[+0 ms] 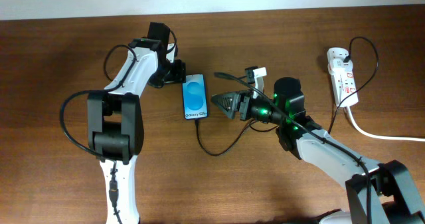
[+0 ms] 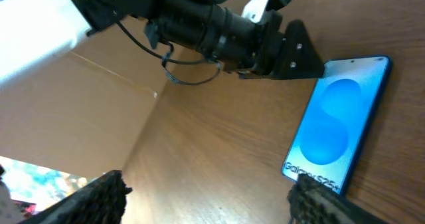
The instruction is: Plug charger to phone and switch on socket
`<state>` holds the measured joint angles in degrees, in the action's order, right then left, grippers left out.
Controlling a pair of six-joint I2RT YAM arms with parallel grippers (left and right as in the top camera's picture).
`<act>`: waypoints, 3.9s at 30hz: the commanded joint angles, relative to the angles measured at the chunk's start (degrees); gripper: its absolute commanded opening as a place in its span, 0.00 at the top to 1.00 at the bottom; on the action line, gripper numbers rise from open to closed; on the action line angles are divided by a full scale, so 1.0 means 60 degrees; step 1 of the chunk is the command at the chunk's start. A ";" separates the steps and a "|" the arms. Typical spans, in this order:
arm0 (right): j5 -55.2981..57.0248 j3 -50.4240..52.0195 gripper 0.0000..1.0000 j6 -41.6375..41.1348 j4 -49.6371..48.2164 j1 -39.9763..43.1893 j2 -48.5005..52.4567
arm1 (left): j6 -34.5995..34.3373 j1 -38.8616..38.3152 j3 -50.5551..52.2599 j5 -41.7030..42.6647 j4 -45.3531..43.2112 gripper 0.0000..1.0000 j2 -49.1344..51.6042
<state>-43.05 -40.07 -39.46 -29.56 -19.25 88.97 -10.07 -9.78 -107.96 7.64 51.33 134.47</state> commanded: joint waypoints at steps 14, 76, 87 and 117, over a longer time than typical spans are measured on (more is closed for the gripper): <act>0.3650 -0.5439 0.02 0.4331 1.0502 0.0725 -0.0186 | 0.0834 0.0168 -0.0900 -0.0994 0.0867 0.00 -0.3923; 0.4754 -0.8178 0.02 0.4535 1.1092 0.8419 0.5431 | 0.0831 0.0157 -0.0900 -0.0994 0.0863 0.01 -0.3916; 0.5785 -0.8160 0.02 0.4539 1.0914 0.8138 0.5566 | 0.0834 0.0157 -0.0900 -0.0994 0.0863 0.01 -0.3916; 0.5672 -0.8160 0.02 0.4874 1.0178 0.8011 0.6189 | 0.0831 0.0157 -0.0900 -0.0994 0.0863 0.01 -0.3916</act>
<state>-7.97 -88.99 -12.60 31.99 29.85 124.03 -5.76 -9.04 -113.56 2.07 56.42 110.59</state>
